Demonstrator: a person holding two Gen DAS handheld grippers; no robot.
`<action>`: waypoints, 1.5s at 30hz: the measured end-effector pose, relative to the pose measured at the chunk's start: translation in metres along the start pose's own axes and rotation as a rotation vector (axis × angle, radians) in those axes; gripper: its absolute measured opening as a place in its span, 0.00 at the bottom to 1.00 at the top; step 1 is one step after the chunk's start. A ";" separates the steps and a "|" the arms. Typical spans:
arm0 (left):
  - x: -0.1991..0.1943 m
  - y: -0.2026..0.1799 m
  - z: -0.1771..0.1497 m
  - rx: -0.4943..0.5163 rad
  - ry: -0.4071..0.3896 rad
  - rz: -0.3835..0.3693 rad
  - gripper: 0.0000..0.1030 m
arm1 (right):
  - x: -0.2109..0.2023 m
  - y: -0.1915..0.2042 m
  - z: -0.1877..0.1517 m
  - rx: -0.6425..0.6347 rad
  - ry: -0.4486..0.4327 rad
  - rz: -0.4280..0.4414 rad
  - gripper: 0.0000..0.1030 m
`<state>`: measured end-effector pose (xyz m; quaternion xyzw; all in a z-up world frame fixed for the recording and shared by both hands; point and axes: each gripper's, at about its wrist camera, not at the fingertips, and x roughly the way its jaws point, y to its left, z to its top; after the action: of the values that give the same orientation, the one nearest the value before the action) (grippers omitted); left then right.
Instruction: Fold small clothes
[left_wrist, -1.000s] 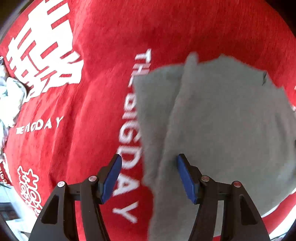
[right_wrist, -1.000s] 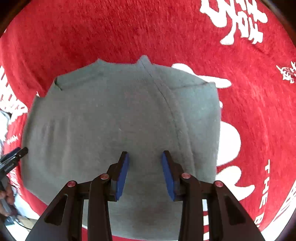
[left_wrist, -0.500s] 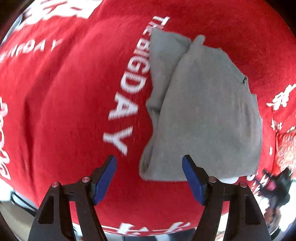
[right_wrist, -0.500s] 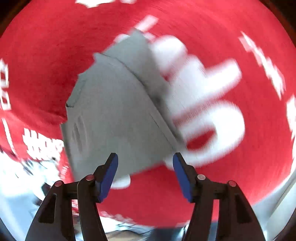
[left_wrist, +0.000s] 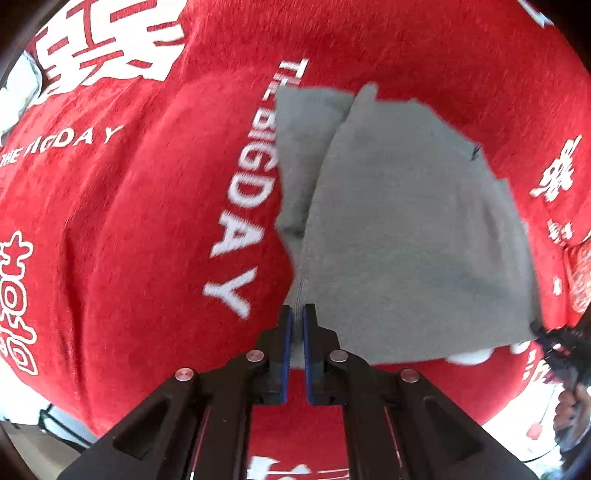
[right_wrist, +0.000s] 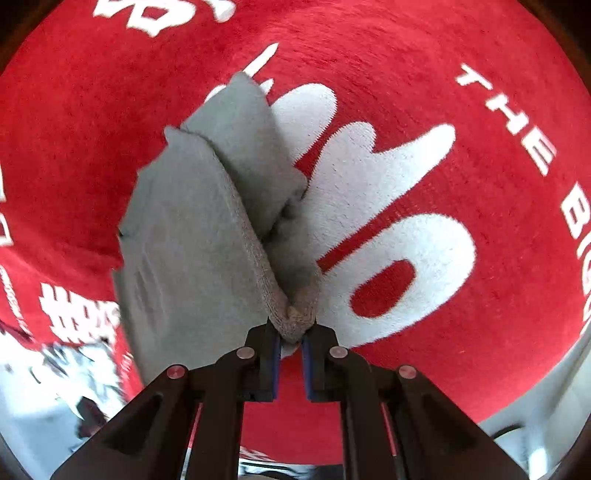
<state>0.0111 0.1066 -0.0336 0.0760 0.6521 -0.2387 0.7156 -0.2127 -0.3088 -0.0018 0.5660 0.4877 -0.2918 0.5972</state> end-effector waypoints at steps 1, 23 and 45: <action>0.008 0.002 -0.004 0.005 0.010 0.024 0.07 | 0.011 0.002 0.005 -0.006 0.011 -0.025 0.10; -0.014 -0.055 0.113 0.193 -0.210 0.075 0.07 | -0.015 0.070 0.052 -0.279 -0.150 -0.158 0.18; 0.030 -0.043 0.153 0.078 -0.115 0.135 0.07 | 0.038 0.112 0.094 -0.354 -0.107 -0.182 0.19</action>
<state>0.1302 -0.0026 -0.0327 0.1338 0.5935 -0.2191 0.7628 -0.0751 -0.3701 -0.0034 0.3895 0.5481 -0.2839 0.6836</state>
